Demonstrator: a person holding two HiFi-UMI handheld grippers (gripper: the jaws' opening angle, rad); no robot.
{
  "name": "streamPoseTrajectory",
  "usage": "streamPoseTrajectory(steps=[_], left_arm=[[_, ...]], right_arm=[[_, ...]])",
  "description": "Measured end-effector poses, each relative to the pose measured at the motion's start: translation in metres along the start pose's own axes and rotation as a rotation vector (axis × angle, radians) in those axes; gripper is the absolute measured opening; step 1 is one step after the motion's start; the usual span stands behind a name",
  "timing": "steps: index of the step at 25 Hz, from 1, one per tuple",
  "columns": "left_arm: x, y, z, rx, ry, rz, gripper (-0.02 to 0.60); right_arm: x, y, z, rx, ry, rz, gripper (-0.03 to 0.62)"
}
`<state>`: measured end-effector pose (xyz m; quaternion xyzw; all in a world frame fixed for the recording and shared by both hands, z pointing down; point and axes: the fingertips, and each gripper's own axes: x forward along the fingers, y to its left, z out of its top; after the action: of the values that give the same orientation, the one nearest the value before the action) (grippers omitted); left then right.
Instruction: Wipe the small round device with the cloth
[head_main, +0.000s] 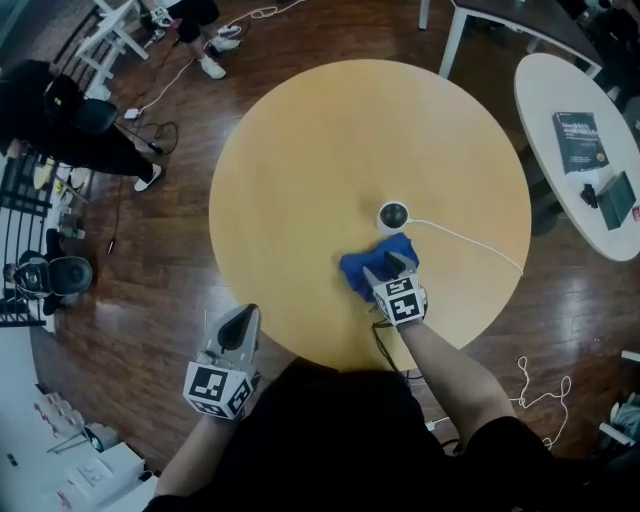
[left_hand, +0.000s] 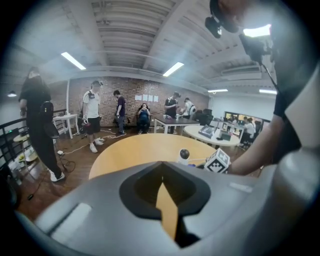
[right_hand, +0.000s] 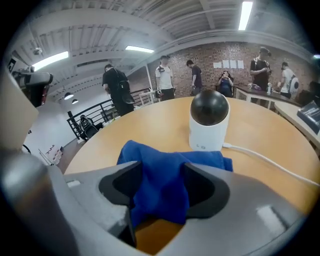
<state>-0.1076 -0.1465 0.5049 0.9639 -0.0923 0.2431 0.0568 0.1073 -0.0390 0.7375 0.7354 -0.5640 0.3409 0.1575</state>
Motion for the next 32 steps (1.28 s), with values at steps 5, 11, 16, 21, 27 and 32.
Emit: streamPoseTrajectory(steps=[5, 11, 16, 21, 27, 32], left_arm=[[-0.005, 0.002, -0.005, -0.012, 0.006, 0.020, 0.004], [-0.007, 0.007, -0.003, -0.014, 0.006, 0.010, 0.003], [-0.006, 0.011, 0.002, -0.003, -0.005, -0.006, 0.003], [0.007, 0.008, 0.005, 0.002, -0.014, -0.044, 0.003], [0.024, 0.000, 0.014, 0.020, -0.038, -0.100, 0.003], [0.032, -0.003, 0.022, 0.033, -0.057, -0.127, 0.003]], right_arm=[[0.009, 0.004, -0.006, 0.011, 0.029, 0.003, 0.262], [0.012, 0.019, -0.002, 0.006, 0.039, 0.046, 0.170], [-0.003, 0.029, 0.013, -0.091, -0.024, 0.010, 0.067], [-0.017, 0.022, 0.020, -0.091, -0.061, -0.019, 0.061], [-0.040, 0.004, 0.037, -0.049, -0.140, -0.077, 0.060], [-0.058, -0.011, 0.068, -0.045, -0.227, -0.126, 0.058]])
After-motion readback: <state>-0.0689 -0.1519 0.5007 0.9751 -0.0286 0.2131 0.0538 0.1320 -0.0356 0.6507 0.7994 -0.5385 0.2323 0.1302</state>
